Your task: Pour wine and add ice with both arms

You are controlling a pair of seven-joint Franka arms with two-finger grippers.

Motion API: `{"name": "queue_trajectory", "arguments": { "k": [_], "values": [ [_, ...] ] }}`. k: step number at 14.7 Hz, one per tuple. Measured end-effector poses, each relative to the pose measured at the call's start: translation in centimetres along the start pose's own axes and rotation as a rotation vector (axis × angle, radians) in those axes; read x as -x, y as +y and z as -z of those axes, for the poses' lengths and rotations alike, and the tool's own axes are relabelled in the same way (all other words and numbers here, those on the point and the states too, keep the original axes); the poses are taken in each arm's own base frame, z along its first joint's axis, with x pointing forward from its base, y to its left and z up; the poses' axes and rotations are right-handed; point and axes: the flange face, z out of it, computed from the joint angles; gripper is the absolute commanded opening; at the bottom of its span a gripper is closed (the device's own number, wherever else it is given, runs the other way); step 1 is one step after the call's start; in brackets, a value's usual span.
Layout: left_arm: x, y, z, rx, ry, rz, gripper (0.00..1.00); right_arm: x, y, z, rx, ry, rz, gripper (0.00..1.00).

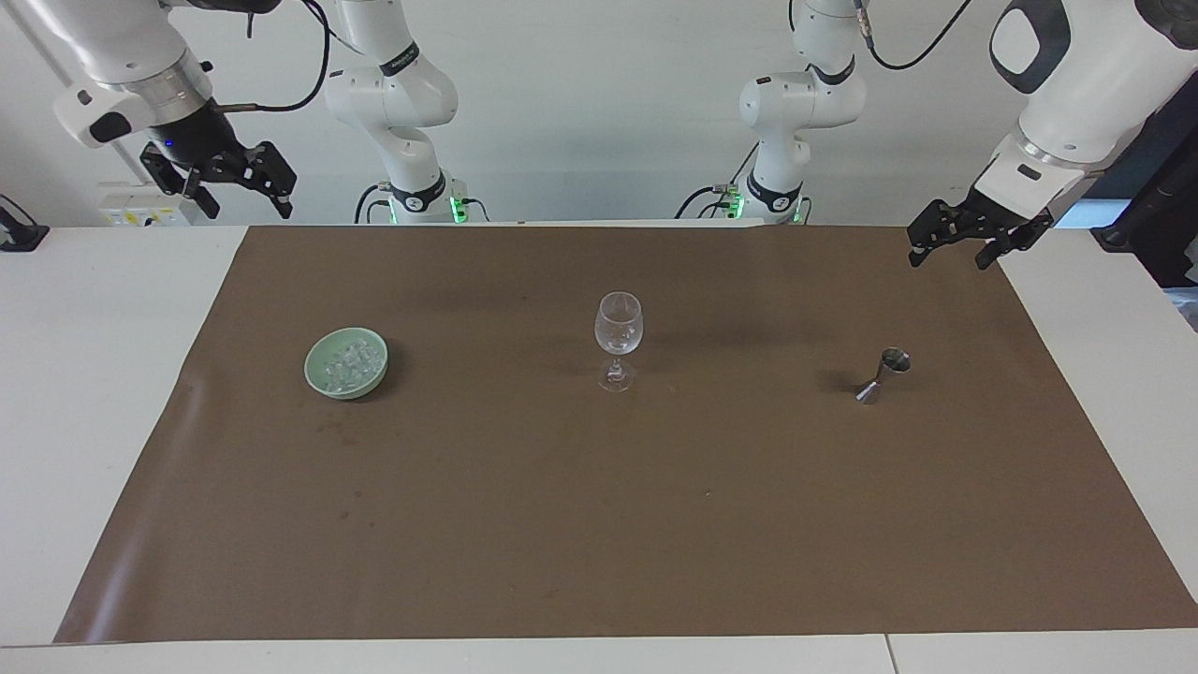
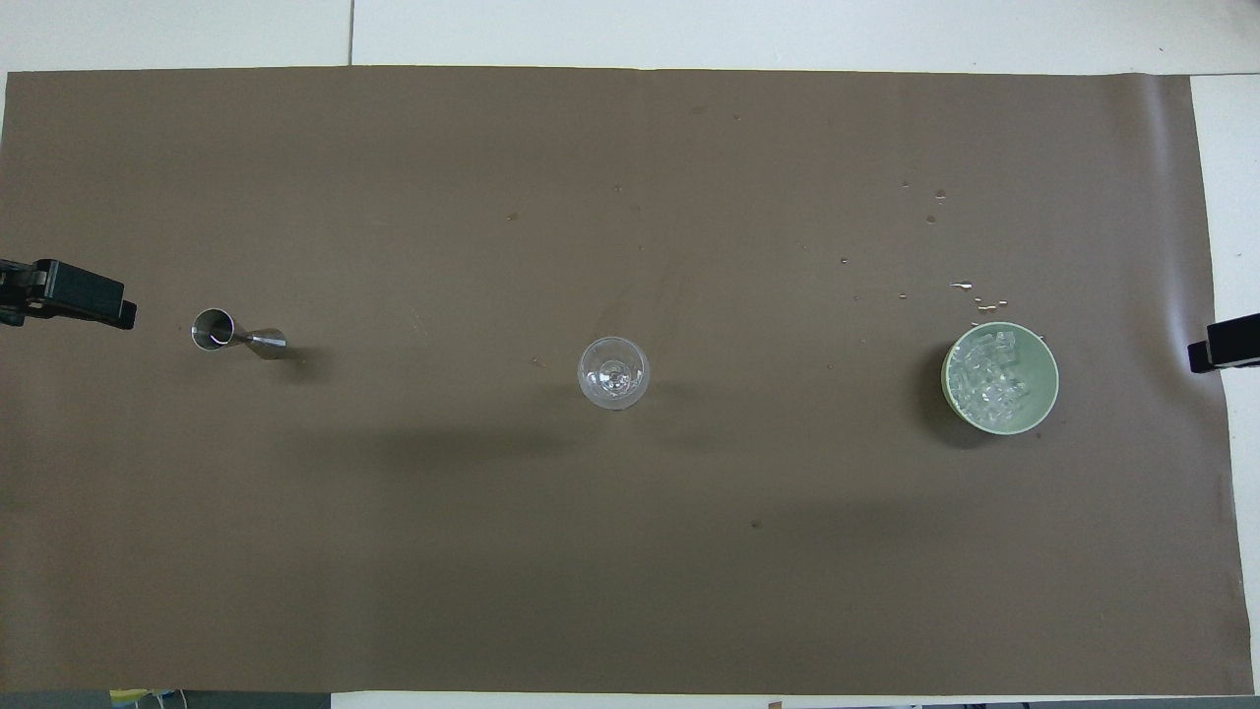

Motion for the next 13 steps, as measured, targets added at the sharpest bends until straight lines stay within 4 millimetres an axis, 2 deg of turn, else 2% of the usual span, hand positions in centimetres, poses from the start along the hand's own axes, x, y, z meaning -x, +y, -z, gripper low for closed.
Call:
{"name": "queue_trajectory", "arguments": {
  "k": [5, 7, 9, 11, 13],
  "values": [
    [0.1, 0.1, -0.1, 0.027, -0.012, 0.1, 1.0, 0.0, 0.0, 0.0, 0.0, 0.0, 0.0, 1.0],
    [0.0, 0.0, -0.5, 0.073, -0.039, 0.214, 1.0, 0.0, 0.0, 0.0, 0.0, 0.0, 0.0, 1.0],
    [-0.9, 0.1, -1.3, 0.136, -0.077, 0.372, 1.0, 0.0, 0.0, 0.0, 0.0, 0.0, 0.0, 1.0],
    [-2.8, -1.4, -2.2, 0.218, -0.115, 0.569, 1.0, 0.0, 0.0, 0.0, 0.0, 0.0, 0.0, 1.0],
    [-4.5, -4.9, -3.6, 0.295, -0.162, 0.746, 1.0, 0.0, 0.0, 0.0, 0.0, 0.0, 0.0, 1.0]
  ]
}}
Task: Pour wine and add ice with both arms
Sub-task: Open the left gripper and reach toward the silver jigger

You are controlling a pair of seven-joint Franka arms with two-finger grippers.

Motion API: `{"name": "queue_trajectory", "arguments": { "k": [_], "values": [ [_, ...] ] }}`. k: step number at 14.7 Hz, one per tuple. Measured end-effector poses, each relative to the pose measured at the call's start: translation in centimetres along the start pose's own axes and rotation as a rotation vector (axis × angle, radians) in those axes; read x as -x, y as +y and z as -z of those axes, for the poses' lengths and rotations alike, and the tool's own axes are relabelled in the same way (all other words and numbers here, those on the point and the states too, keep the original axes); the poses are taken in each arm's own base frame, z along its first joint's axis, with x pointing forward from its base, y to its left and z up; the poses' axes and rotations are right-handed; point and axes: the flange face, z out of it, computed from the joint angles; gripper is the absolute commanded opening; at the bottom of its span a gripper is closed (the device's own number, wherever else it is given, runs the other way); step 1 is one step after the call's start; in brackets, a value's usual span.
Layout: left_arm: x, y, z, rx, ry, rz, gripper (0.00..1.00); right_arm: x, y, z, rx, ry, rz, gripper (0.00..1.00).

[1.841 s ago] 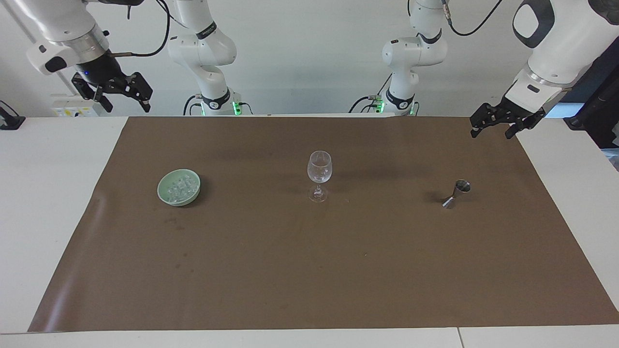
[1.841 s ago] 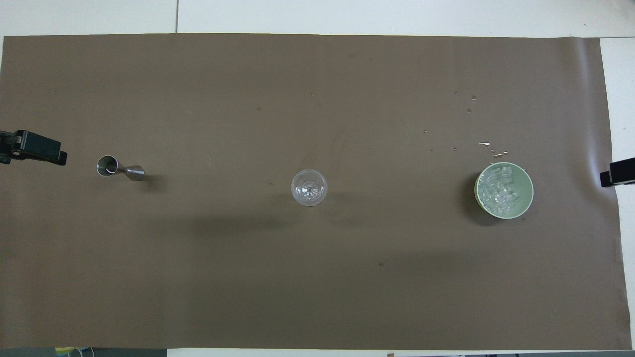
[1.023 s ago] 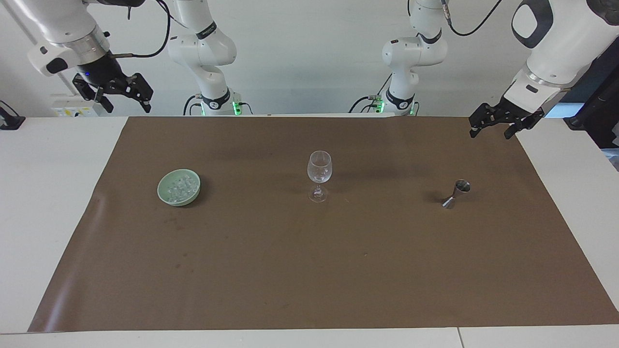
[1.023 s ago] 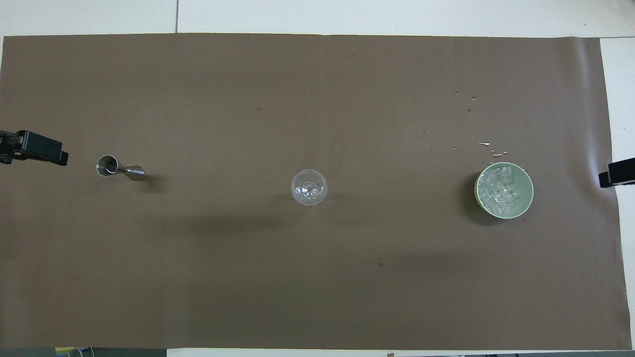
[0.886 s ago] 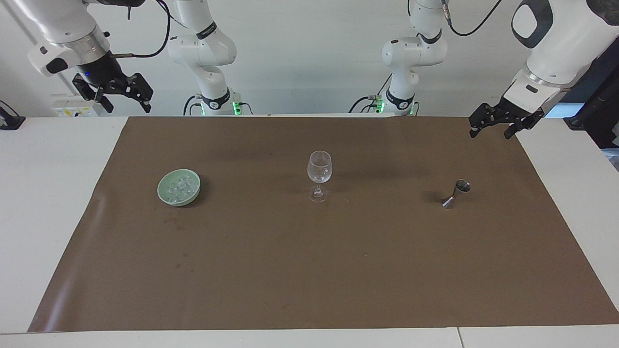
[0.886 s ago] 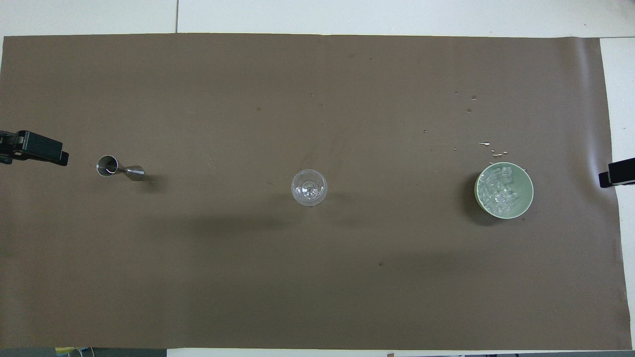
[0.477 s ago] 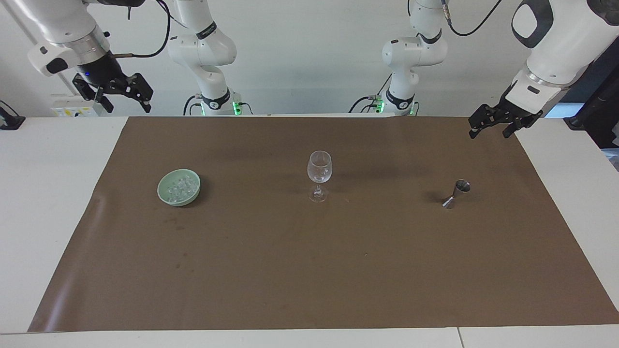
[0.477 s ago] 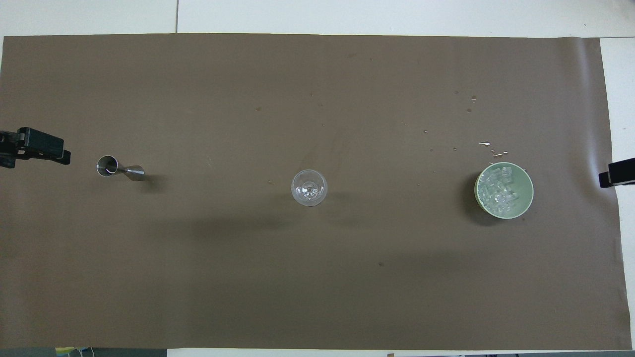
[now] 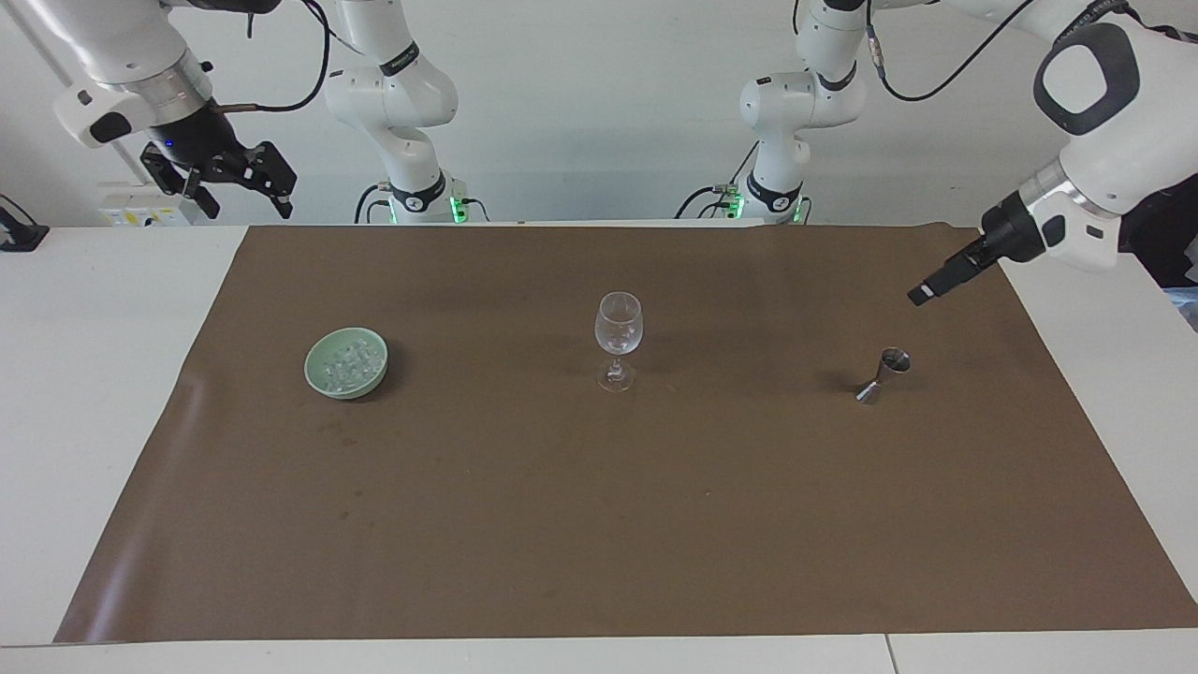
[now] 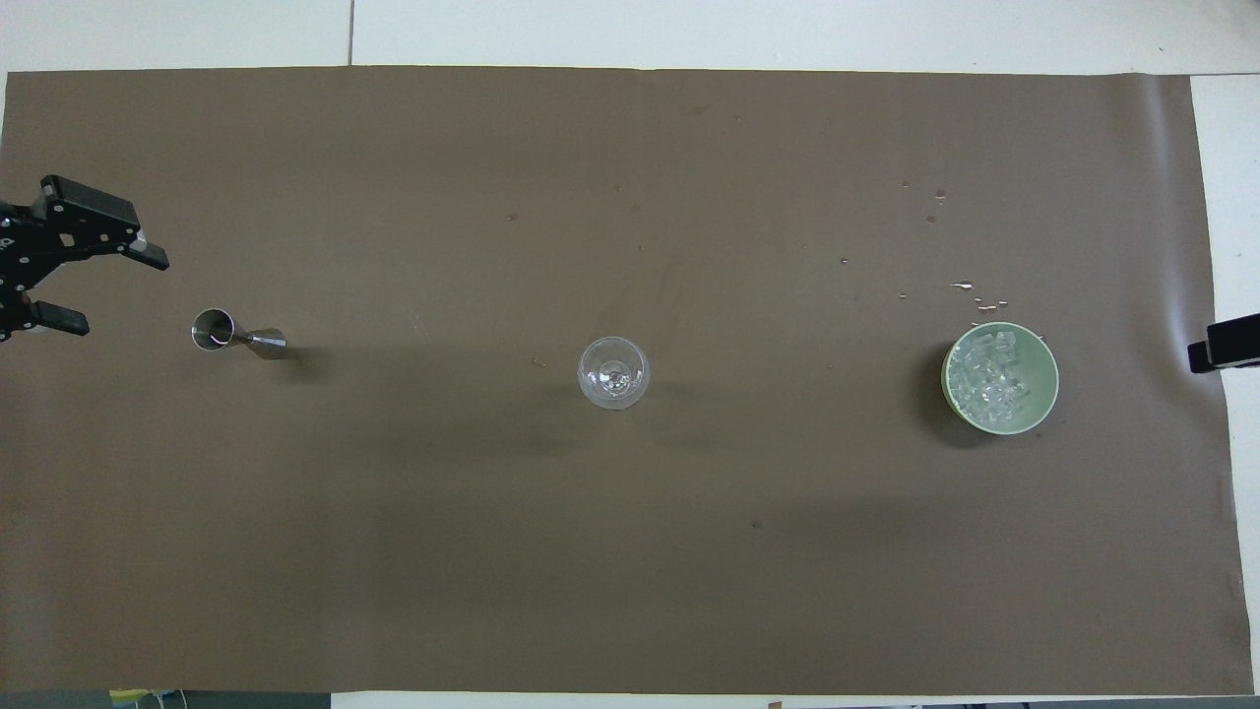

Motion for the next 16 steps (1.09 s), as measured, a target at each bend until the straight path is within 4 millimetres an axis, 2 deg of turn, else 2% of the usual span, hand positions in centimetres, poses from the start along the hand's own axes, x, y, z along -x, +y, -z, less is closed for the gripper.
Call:
{"name": "queue_trajectory", "arguments": {
  "k": [3, 5, 9, 11, 14, 16],
  "values": [
    [-5.1, -2.3, -1.6, 0.07, -0.056, 0.278, 1.0, 0.0, 0.0, 0.0, 0.0, 0.0, 0.0, 1.0],
    [-8.0, -3.9, -3.4, 0.075, -0.087, 0.384, 1.0, 0.0, 0.0, 0.0, 0.0, 0.0, 0.0, 1.0],
    [-12.2, -6.8, -7.0, 0.136, -0.192, 0.502, 0.97, 0.0, 0.0, 0.0, 0.0, 0.0, 0.0, 1.0],
    [-14.4, -8.5, -9.6, 0.162, -0.253, 0.551, 0.97, 0.0, 0.0, 0.0, 0.0, 0.0, 0.0, 1.0],
    [-16.7, -9.9, -13.1, 0.223, -0.333, 0.622, 0.97, 0.0, 0.0, 0.0, 0.0, 0.0, 0.0, 1.0],
    [-18.1, -12.3, -15.4, 0.262, -0.341, 0.695, 0.98, 0.0, 0.0, 0.0, 0.0, 0.0, 0.0, 1.0]
  ]
}}
